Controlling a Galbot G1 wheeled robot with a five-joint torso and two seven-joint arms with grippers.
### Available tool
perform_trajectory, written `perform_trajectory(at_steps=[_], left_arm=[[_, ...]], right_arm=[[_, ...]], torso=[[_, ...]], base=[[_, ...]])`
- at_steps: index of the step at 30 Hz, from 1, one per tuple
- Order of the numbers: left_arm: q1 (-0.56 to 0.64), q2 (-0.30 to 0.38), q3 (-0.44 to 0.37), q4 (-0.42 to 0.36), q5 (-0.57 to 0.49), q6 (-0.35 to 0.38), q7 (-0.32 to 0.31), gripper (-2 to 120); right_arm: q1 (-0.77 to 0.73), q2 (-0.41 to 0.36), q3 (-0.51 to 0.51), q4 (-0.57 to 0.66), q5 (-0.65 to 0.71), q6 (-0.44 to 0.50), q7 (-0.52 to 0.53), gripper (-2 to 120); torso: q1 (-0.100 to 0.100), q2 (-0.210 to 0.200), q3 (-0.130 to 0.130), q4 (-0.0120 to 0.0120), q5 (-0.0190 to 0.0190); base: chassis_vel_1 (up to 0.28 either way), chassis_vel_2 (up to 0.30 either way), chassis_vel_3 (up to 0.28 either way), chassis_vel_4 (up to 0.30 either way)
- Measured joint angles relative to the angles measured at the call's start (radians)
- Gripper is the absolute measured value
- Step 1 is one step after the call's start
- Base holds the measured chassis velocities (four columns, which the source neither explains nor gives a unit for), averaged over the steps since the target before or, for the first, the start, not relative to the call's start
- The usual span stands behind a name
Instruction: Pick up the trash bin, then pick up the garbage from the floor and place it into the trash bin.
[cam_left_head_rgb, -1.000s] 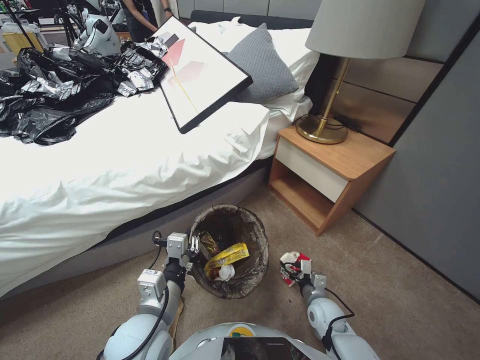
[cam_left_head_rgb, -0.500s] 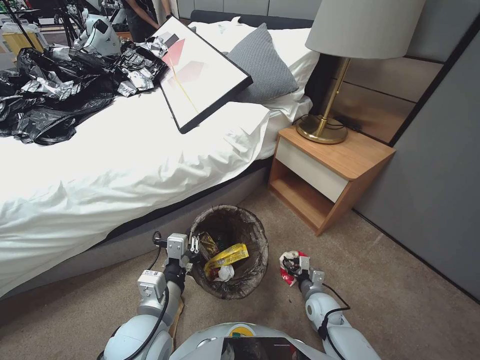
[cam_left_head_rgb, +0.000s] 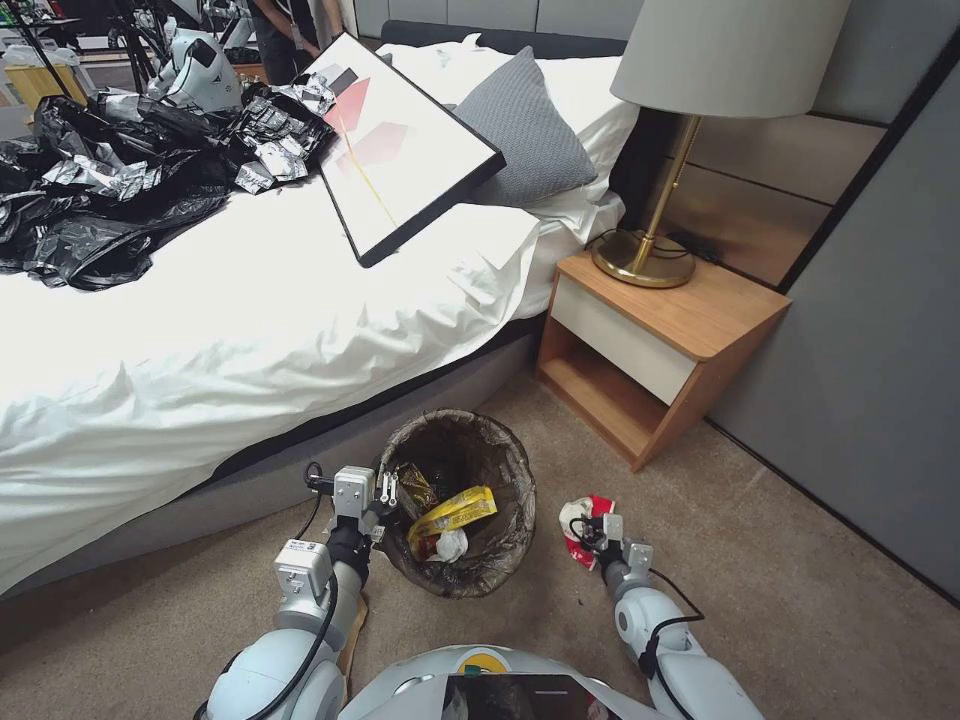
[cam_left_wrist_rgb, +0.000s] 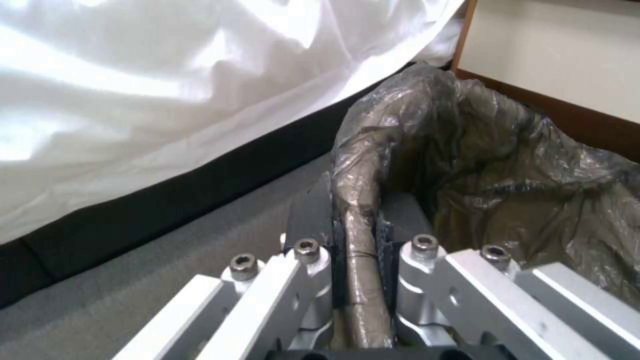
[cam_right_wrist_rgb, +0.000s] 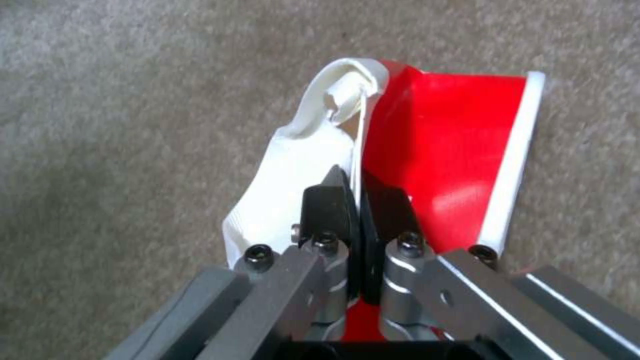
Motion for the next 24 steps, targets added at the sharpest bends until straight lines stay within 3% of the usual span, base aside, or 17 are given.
perform_trajectory(at_steps=[17,20,22,24], left_arm=[[-0.002,-0.001,-0.001,-0.001,-0.001,0.0,0.0,7],[-0.002,-0.001,-0.002,0.001,-0.002,0.0,0.0,7],[-0.005,-0.001,-0.001,0.005,-0.003,0.001,-0.001,7],[-0.005,-0.002,-0.001,0.006,-0.003,0.002,-0.001,7]], right_arm=[[-0.006,-0.003,0.012,0.048,-0.017,0.036,0.008,0],[-0.03,-0.006,0.024,0.111,-0.023,0.113,-0.006,0],[-0.053,-0.01,0.042,0.207,-0.036,0.288,-0.084,0],[-0.067,-0.015,0.05,0.277,-0.022,0.329,-0.127,0]], torso=[[0.0,0.0,0.0,0.0,0.0001],[0.0,0.0,0.0,-0.0002,0.0002],[0.0,0.0,0.0,-0.0001,0.0001],[0.0,0.0,0.0,0.0001,0.0001]], base=[[0.0,0.0,0.0,0.0],[0.0,0.0,0.0,0.0],[0.0,0.0,0.0,0.0],[0.0,0.0,0.0,0.0]])
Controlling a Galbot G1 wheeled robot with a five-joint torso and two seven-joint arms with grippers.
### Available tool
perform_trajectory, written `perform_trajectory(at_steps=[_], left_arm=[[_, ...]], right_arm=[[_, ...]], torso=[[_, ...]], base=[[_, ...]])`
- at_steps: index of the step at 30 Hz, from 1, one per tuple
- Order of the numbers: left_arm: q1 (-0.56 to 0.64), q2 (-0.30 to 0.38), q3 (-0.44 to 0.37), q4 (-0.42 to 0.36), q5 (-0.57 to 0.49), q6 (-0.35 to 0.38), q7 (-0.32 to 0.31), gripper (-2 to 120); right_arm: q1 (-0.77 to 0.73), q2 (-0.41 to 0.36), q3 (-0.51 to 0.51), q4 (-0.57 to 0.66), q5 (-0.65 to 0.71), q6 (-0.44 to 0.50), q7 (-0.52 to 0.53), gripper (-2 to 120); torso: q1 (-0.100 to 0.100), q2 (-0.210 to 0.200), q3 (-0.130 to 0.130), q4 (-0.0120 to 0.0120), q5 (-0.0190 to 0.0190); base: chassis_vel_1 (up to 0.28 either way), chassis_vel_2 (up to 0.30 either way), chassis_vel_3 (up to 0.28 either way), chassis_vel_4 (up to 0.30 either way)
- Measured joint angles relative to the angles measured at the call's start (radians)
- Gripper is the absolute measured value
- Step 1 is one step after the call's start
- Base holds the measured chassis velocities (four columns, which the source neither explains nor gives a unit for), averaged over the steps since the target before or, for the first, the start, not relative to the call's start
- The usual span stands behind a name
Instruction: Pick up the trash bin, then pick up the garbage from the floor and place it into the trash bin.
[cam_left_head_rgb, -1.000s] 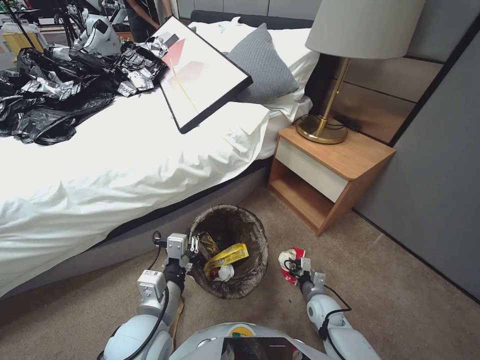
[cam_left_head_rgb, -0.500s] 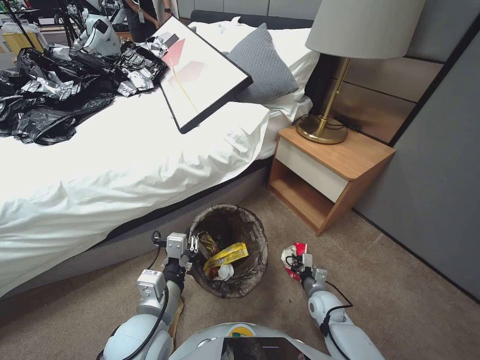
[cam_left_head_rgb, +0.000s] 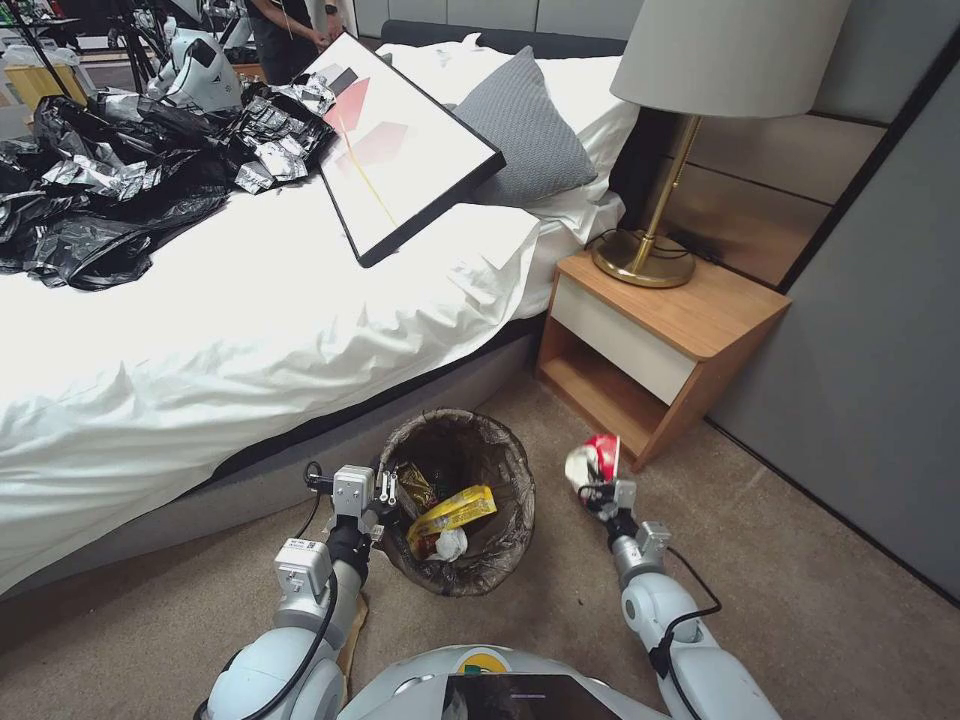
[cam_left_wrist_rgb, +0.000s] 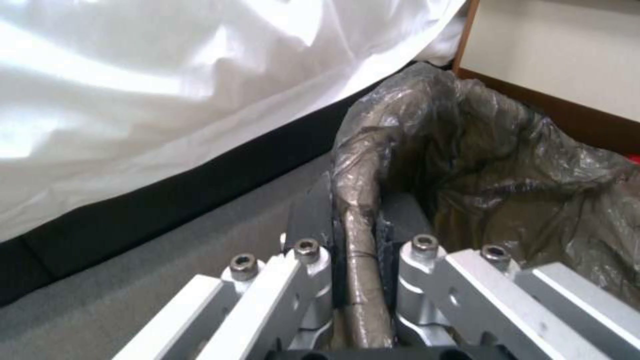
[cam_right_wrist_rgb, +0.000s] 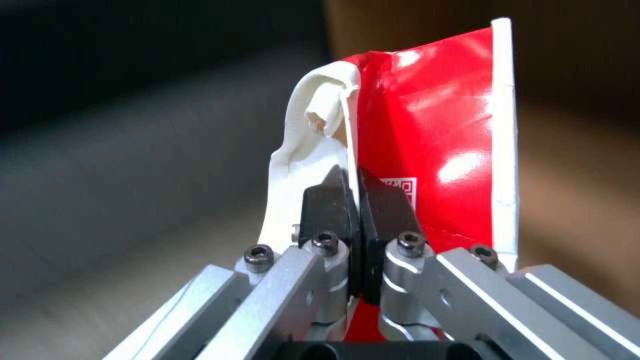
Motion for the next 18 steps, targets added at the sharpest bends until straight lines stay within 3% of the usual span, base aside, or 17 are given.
perform_trajectory(at_steps=[2,3,6,7,10,14,18], left_arm=[[0.0,0.0,0.0,0.002,0.0,0.001,0.0,7],[0.0,0.0,0.0,0.002,0.0,0.001,0.0,7],[0.0,0.0,0.003,0.005,0.0,0.003,-0.001,7],[0.0,0.0,0.003,0.005,0.0,0.003,-0.001,7],[-0.001,-0.001,0.007,0.01,0.0,0.003,0.0,7],[-0.002,-0.001,0.012,0.015,0.0,0.003,0.0,7],[-0.004,-0.004,0.016,0.019,0.0,0.004,0.0,7]], right_arm=[[-0.021,-0.011,0.009,0.121,0.039,0.025,-0.05,0],[-0.021,-0.011,0.009,0.121,0.039,0.025,-0.05,0],[-0.046,-0.027,0.014,0.329,0.111,0.049,-0.142,0],[-0.046,-0.027,0.014,0.329,0.111,0.049,-0.142,0],[-0.058,-0.051,-0.007,0.553,0.244,0.013,-0.189,0],[-0.081,-0.106,-0.05,0.694,0.335,-0.031,-0.276,0],[-0.102,-0.155,-0.093,0.719,0.343,-0.045,-0.319,0]], torso=[[0.0,0.0,0.0,0.0,-0.0002],[0.0,0.0,0.0,0.0,-0.0002],[0.0,0.0,0.0,0.0,-0.0001],[0.0,0.0,0.0,0.0,-0.0001],[0.0,0.0,0.0,-0.0003,-0.0003],[0.0,0.0,0.0,-0.0002,-0.0002],[0.0,0.0,0.0,-0.0003,-0.0002]], base=[[0.0,0.0,0.0,0.0],[0.0,0.0,0.0,0.0],[0.0,0.0,0.0,0.0],[0.0,0.0,0.0,0.0],[0.0,0.0,0.0,0.0],[0.0,0.0,0.0,0.0],[0.0,0.0,0.0,0.0]])
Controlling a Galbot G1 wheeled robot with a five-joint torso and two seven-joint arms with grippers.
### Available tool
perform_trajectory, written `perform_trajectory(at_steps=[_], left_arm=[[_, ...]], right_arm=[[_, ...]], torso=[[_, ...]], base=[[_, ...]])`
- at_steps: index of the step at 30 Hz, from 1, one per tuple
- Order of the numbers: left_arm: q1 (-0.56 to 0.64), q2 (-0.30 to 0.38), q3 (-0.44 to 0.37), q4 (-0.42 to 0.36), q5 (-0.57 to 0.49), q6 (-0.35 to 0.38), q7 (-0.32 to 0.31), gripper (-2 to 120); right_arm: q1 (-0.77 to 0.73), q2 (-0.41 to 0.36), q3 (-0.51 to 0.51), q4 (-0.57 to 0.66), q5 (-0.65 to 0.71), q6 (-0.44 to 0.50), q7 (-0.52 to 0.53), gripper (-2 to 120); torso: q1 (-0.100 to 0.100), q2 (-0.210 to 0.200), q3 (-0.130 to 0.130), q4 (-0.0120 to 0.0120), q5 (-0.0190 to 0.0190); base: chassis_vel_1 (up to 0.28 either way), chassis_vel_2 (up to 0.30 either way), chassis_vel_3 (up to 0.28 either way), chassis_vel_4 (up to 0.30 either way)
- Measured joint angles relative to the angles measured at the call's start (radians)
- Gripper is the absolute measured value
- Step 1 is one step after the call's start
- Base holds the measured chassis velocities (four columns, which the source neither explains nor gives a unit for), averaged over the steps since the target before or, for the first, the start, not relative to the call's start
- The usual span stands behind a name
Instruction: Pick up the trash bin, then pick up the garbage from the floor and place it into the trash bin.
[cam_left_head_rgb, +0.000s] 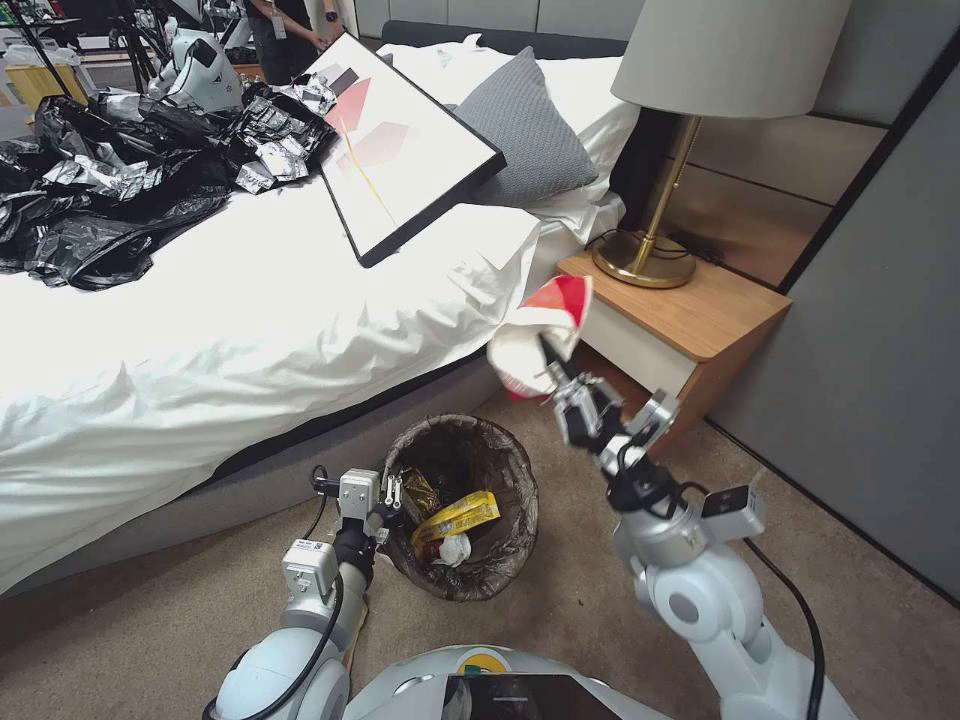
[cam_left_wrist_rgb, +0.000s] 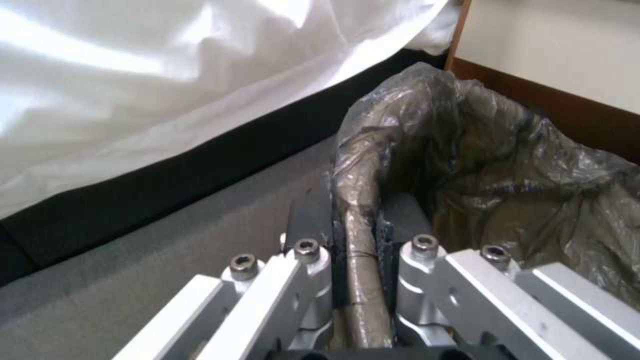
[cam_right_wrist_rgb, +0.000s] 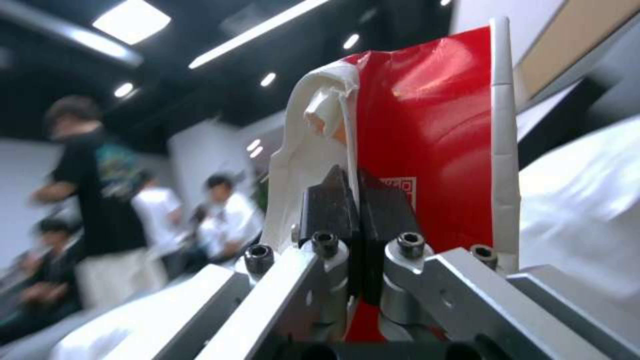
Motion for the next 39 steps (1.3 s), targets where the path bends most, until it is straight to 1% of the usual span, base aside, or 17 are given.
perform_trajectory(at_steps=[2,3,6,9,10,14,18,20,28,30,31,34,35,36,37,38,39], left_arm=[[-0.001,-0.002,0.004,0.002,0.0,0.0,0.0,7],[-0.001,-0.002,0.004,0.002,0.0,0.0,0.0,7],[-0.001,-0.004,0.006,0.003,0.001,0.001,0.0,7],[-0.001,-0.004,0.007,0.003,0.002,0.001,0.0,7],[0.0,-0.005,0.007,0.003,0.003,0.001,0.0,7],[0.001,-0.007,0.008,0.003,0.005,0.002,0.0,7],[0.0,-0.008,0.008,0.003,0.006,0.003,0.0,7],[0.0,-0.008,0.009,0.002,0.006,0.003,0.0,7],[0.001,-0.006,0.008,-0.004,0.005,0.004,0.0,7],[0.0,-0.006,0.008,-0.005,0.005,0.004,0.0,7],[0.0,-0.006,0.008,-0.005,0.005,0.004,0.0,7],[-0.001,-0.006,0.008,-0.005,0.004,0.004,0.0,7],[-0.001,-0.006,0.008,-0.005,0.004,0.004,0.0,7],[-0.001,-0.006,0.008,-0.005,0.004,0.004,0.0,7],[-0.002,-0.006,0.007,-0.005,0.004,0.004,0.0,7],[-0.002,-0.006,0.007,-0.005,0.004,0.004,0.0,7],[-0.002,-0.006,0.007,-0.005,0.003,0.004,0.0,7]], right_arm=[[-0.02,-0.048,-0.054,0.0,-0.03,-0.004,-0.029,0],[-0.02,-0.048,-0.054,0.0,-0.03,-0.004,-0.029,0],[-0.032,-0.077,-0.105,-0.017,-0.075,-0.004,-0.043,0],[-0.034,-0.083,-0.121,-0.025,-0.089,-0.004,-0.045,0],[-0.035,-0.089,-0.149,-0.041,-0.111,-0.002,-0.048,0],[-0.033,-0.095,-0.197,-0.084,-0.154,0.006,-0.049,0],[-0.028,-0.095,-0.215,-0.134,-0.181,0.021,-0.056,0],[-0.021,-0.086,-0.222,-0.19,-0.196,0.034,-0.057,0],[-0.015,-0.069,-0.222,-0.253,-0.216,0.042,-0.061,-1],[-0.018,-0.065,-0.223,-0.263,-0.224,0.047,-0.062,11],[-0.018,-0.065,-0.223,-0.263,-0.224,0.047,-0.062,11],[-0.02,-0.062,-0.223,-0.267,-0.227,0.048,-0.063,25],[-0.02,-0.062,-0.223,-0.267,-0.227,0.048,-0.063,25],[-0.02,-0.062,-0.222,-0.267,-0.228,0.048,-0.063,29],[-0.02,-0.063,-0.221,-0.267,-0.228,0.048,-0.063,36],[-0.02,-0.063,-0.221,-0.267,-0.228,0.048,-0.063,36],[-0.02,-0.064,-0.22,-0.267,-0.228,0.048,-0.063,41]], torso=[[0.0,0.0,0.0,0.0001,0.0],[0.0,0.0,0.0,0.0001,0.0],[0.0,0.0,0.0,0.0002,0.0001],[0.0,0.0,0.0,0.0001,0.0001],[0.0,0.0,0.0,0.0001,0.0001],[0.0,0.0,0.0,0.0002,0.0002],[0.0,0.0,0.0,0.0002,0.0001],[0.0,0.0,0.0,0.0002,0.0001],[0.0,0.0,0.0,0.0002,0.0001],[0.0,0.0,0.0,0.0001,0.0001],[0.0,0.0,0.0,0.0001,0.0001],[0.0,0.0,0.0,0.0002,0.0001],[0.0,0.0,0.0,0.0002,0.0001],[0.0,0.0,0.0,0.0002,0.0001],[0.0,0.0,0.0,0.0002,0.0001],[0.0,0.0,0.0,0.0002,0.0001],[0.0,0.0,0.0,0.0002,0.0001]], base=[[0.0,0.0,0.0,0.0],[0.0,0.0,0.0,0.0],[0.0,0.0,0.0,0.0],[0.0,0.0,0.0,0.0],[0.0,0.0,0.0,0.0],[0.0,0.0,0.0,0.0],[0.0,0.0,0.0,0.0],[0.0,0.0,0.0,0.0],[0.0,0.0,0.0,0.0],[0.0,0.0,0.0,0.0],[0.0,0.0,0.0,0.0],[0.0,0.0,0.0,0.0],[0.0,0.0,0.0,0.0],[0.0,0.0,0.0,0.0],[0.0,0.0,0.0,0.0],[0.0,0.0,0.0,0.0],[0.0,0.0,0.0,0.0]])
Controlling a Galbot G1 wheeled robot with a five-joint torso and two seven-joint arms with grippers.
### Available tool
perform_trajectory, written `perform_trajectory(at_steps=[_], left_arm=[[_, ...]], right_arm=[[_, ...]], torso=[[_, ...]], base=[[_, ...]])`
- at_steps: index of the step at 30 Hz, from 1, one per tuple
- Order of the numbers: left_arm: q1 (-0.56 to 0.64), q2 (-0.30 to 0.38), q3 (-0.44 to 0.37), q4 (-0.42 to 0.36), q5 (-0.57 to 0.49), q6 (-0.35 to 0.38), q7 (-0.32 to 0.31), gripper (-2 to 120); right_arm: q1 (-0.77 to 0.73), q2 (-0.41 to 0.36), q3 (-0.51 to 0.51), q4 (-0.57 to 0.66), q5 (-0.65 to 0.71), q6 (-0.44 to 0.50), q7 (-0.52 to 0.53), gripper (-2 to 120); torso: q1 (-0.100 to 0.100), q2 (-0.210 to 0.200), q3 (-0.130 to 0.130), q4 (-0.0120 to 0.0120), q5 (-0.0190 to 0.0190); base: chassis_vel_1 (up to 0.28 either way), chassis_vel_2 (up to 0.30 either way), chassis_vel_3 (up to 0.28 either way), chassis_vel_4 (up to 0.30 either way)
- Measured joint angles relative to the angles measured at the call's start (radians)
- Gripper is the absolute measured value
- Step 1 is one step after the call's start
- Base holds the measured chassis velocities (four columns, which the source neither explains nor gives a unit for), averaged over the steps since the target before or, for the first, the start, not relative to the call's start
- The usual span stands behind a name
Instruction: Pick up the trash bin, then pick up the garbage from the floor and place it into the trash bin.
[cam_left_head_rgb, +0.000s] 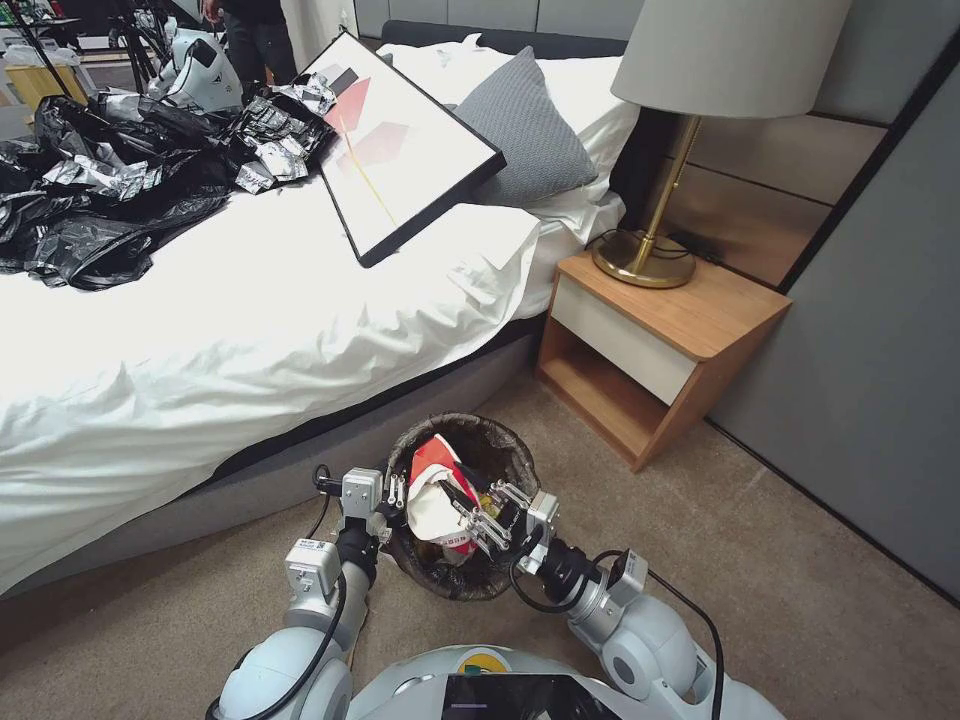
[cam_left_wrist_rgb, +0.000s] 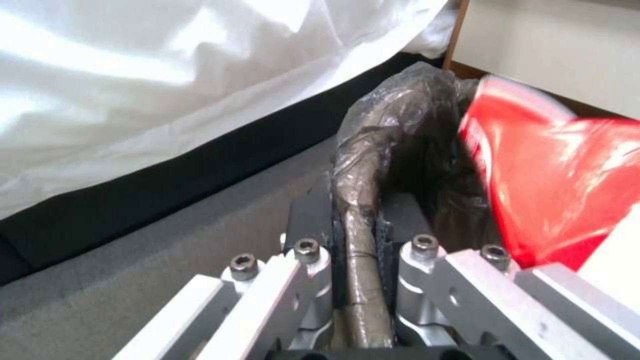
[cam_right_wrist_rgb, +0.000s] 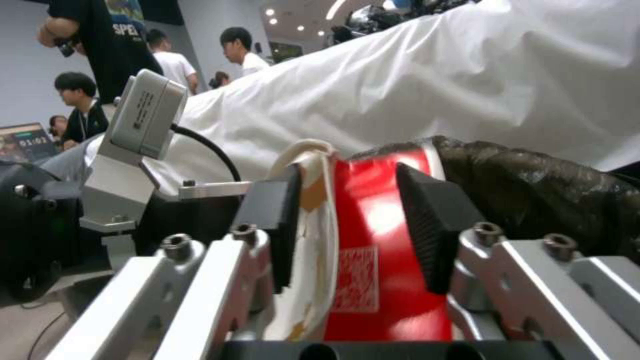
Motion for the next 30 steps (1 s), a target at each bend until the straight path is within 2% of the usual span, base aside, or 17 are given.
perform_trajectory(at_steps=[6,7,9,10,12,14,16,21,24,30], left_arm=[[-0.002,0.0,-0.001,0.0,-0.001,0.001,0.0,7],[-0.002,0.0,-0.001,0.0,-0.001,0.001,0.0,7],[-0.003,0.0,-0.002,0.0,-0.002,0.001,0.0,7],[-0.003,0.0,-0.002,0.0,-0.002,0.001,0.0,7],[-0.003,0.001,-0.003,0.0,-0.003,0.001,0.0,7],[-0.003,0.001,-0.003,0.0,-0.003,0.002,0.0,7],[-0.004,0.002,-0.004,0.0,-0.004,0.002,0.0,7],[-0.004,0.002,-0.004,0.0,-0.004,0.002,0.0,7],[-0.004,0.003,-0.004,0.0,-0.004,0.002,0.0,7],[-0.01,0.004,-0.006,-0.001,-0.008,0.003,0.0,7]], right_arm=[[-0.002,0.001,0.004,0.0,-0.005,0.002,0.0,65],[-0.002,0.001,0.004,0.0,-0.005,0.002,0.0,65],[-0.003,0.001,0.004,0.0,-0.006,0.003,0.0,76],[-0.003,0.001,0.004,0.0,-0.006,0.003,0.0,76],[-0.005,0.001,0.007,0.006,-0.007,0.005,-0.001,88],[-0.006,0.0,0.009,0.009,-0.007,0.005,-0.001,90],[-0.009,-0.005,0.019,0.017,-0.01,0.005,-0.013,99],[-0.014,-0.014,0.027,0.018,-0.016,0.003,-0.016,100],[-0.024,-0.024,0.031,0.032,-0.027,-0.016,0.021,100],[-0.048,-0.055,0.066,0.096,-0.119,-0.137,0.206,100]], torso=[[0.0,0.0,0.0,0.0,0.0],[0.0,0.0,0.0,0.0,0.0],[0.0,0.0,0.0,0.0,0.0],[0.0,0.0,0.0,0.0,0.0],[0.0,0.0,0.0,0.0,0.0],[0.0,0.0,0.0,0.0,0.0],[0.0,0.0,0.0,0.0,0.0],[0.0,0.0,0.0,0.0,0.0],[0.0,0.0,0.0,0.0,0.0001],[0.0,0.0,0.0,0.0,0.0001]], base=[[0.0,0.0,0.0,0.0],[0.0,0.0,0.0,0.0],[0.0,0.0,0.0,0.0],[0.0,0.0,0.0,0.0],[0.0,0.0,0.0,0.0],[0.0,0.0,0.0,0.0],[0.0,0.0,0.0,0.0],[0.0,0.0,0.0,0.0],[0.0,0.0,0.0,0.0],[0.0,0.0,0.0,0.0]])
